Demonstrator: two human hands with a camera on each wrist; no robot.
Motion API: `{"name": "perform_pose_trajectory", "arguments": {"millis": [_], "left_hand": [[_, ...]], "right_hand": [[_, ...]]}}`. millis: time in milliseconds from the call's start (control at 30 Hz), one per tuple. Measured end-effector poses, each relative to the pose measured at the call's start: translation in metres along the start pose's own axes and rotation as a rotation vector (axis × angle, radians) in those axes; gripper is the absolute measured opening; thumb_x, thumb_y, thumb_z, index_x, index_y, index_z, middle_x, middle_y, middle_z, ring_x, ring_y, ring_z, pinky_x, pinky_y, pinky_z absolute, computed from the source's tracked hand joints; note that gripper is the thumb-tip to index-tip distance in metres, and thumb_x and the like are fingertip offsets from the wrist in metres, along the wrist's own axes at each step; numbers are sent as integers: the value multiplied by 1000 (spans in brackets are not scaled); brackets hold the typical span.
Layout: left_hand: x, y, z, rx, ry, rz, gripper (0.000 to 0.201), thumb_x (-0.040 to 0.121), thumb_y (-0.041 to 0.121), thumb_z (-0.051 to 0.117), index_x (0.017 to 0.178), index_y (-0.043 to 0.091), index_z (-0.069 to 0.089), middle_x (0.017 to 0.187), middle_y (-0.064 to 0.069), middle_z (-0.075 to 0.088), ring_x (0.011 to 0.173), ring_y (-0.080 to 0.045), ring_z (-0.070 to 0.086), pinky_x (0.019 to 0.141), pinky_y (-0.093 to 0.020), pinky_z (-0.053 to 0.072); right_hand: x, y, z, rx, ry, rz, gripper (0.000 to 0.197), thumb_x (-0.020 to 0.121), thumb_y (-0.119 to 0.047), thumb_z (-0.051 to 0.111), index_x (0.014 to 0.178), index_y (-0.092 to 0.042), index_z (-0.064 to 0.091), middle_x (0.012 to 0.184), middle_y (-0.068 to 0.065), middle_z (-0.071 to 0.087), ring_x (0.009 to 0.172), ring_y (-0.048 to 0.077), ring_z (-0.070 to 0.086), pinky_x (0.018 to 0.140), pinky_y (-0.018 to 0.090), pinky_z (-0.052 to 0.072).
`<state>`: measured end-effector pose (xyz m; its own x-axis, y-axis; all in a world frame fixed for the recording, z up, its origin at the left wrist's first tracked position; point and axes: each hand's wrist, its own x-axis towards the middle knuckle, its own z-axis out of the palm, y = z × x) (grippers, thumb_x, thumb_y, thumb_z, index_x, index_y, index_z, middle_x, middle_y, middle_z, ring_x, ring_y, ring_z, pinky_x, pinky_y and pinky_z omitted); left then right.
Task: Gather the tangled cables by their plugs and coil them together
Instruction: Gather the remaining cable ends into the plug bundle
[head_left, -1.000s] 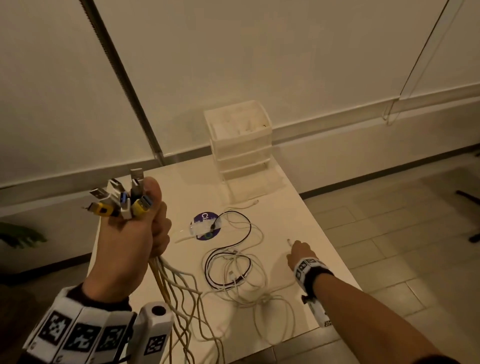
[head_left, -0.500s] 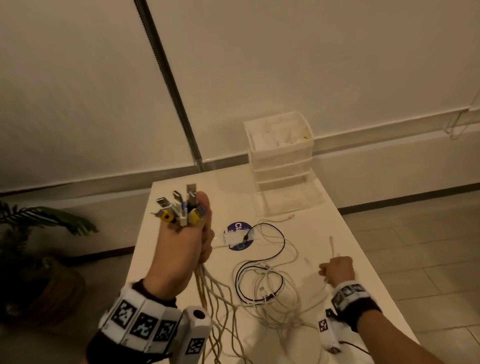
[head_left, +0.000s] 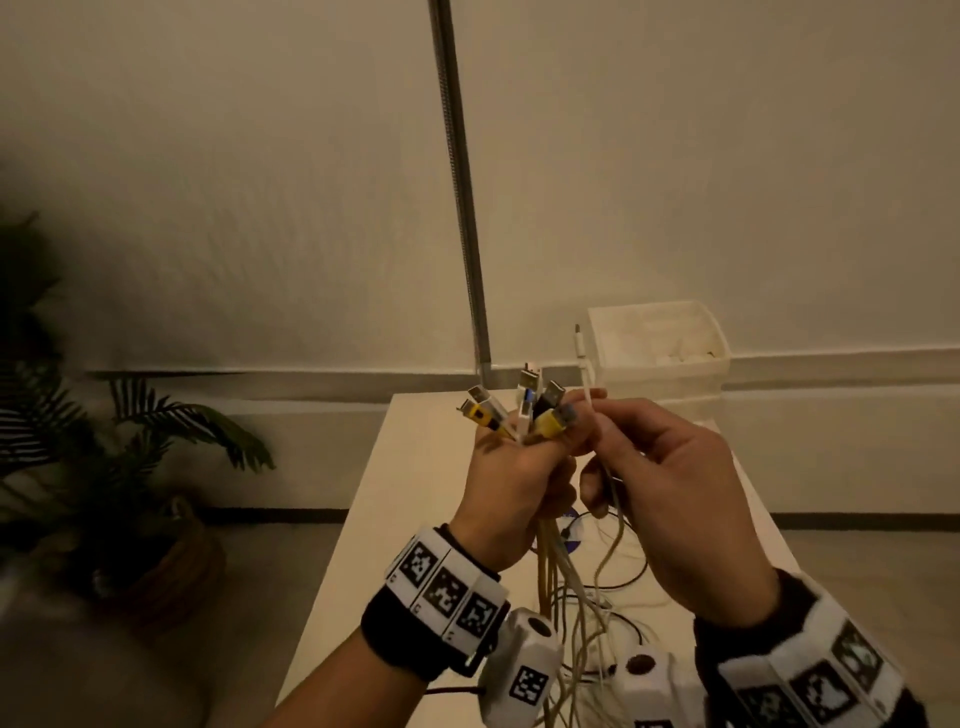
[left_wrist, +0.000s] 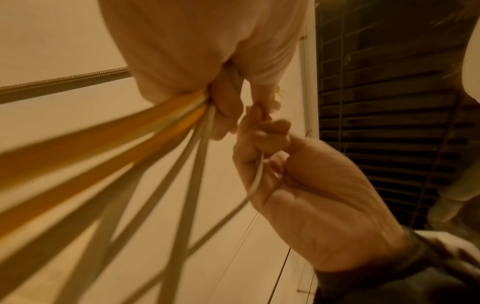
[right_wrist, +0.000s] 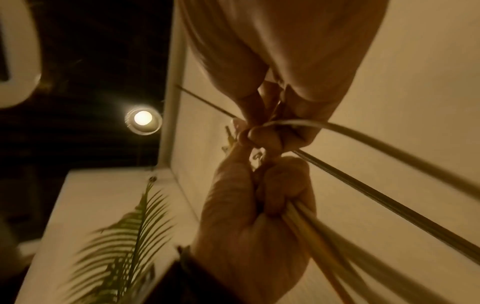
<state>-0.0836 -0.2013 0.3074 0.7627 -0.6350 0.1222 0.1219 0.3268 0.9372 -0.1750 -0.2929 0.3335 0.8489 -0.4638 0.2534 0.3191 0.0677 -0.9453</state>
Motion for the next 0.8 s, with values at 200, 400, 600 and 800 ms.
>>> {"name": "perform_pose_trajectory", "arguments": {"millis": [200, 400, 600, 800], "left_hand": [[-7, 10, -14, -25, -39, 49, 46, 75, 45, 76, 113, 19, 71, 64, -34, 40, 54, -21, 37, 50, -32, 32], [-12, 18, -15, 19, 2, 35, 50, 72, 51, 66, 102, 13, 74, 53, -7, 57, 36, -18, 46, 39, -23, 45], [-15, 13, -19, 155, 129, 30, 69, 75, 60, 49, 103, -2, 64, 67, 2, 67, 52, -15, 61, 45, -25, 48], [-8, 34, -46, -10, 110, 143, 51, 82, 55, 40, 62, 8, 40, 64, -13, 55, 59, -24, 61, 63, -38, 55]], "right_hand": [[0, 7, 22, -103, 15, -52, 17, 84, -22, 65, 96, -22, 77, 69, 13, 69, 50, 15, 56, 49, 24, 50], [-4, 29, 29, -446, -18, -222, 18, 88, -4, 63, 88, -17, 75, 69, -3, 65, 54, 17, 61, 54, 30, 52], [-13, 46, 31, -523, 15, -287, 24, 87, -8, 66, 104, -22, 76, 101, -8, 68, 72, 16, 67, 63, 30, 57], [-30, 55, 13, -491, -64, -153, 19, 85, -17, 68, 99, -26, 76, 62, -11, 66, 55, 5, 59, 58, 10, 44]]}}
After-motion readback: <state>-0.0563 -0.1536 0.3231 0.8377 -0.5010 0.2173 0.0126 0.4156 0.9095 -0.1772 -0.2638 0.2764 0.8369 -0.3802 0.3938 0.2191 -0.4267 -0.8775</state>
